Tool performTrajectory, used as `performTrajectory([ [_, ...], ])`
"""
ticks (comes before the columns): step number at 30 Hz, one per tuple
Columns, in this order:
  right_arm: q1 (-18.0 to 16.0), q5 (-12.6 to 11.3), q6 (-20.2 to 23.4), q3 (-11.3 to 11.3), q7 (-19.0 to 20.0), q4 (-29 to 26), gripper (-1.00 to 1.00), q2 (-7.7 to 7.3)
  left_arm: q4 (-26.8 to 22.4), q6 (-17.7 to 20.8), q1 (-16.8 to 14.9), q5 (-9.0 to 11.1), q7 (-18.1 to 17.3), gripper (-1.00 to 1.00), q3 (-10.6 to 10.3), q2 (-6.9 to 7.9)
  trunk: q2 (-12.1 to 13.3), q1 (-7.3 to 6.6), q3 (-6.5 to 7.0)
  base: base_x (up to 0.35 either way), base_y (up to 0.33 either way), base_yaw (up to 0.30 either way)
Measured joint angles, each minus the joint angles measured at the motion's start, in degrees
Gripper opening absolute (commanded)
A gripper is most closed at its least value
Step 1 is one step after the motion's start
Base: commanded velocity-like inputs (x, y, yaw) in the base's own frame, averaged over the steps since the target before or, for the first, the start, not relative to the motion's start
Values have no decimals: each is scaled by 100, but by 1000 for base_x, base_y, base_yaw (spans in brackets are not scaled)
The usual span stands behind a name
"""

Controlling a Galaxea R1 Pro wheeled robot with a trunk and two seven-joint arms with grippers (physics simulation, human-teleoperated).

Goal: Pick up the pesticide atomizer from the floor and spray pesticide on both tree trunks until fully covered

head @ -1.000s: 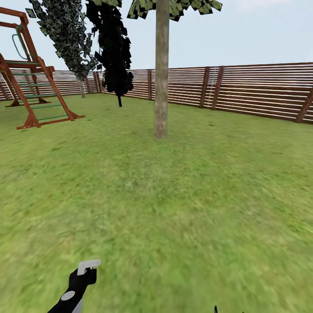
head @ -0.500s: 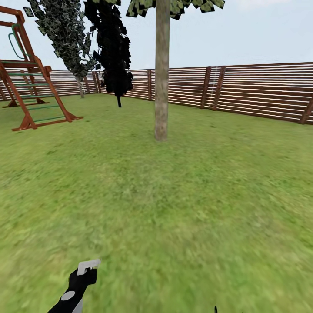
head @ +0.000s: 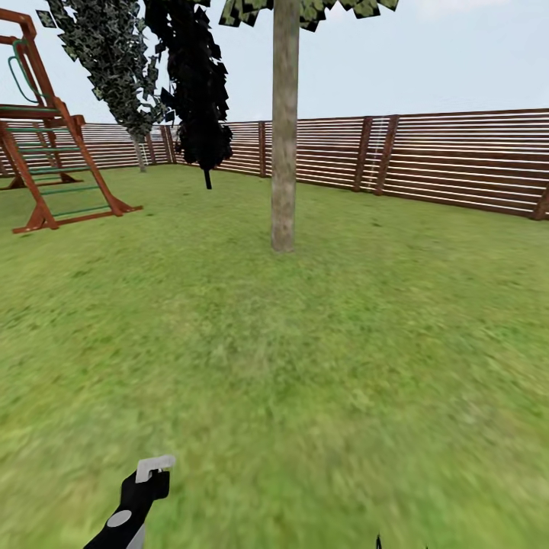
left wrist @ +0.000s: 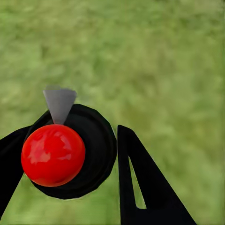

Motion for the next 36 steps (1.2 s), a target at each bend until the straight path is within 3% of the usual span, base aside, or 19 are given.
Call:
performTrajectory([
  [36, 0, 0, 0, 0, 0, 0, 100, 0, 0, 0, 0, -7, 0, -100, 0, 0, 0, 0, 0, 337, 0, 0],
])
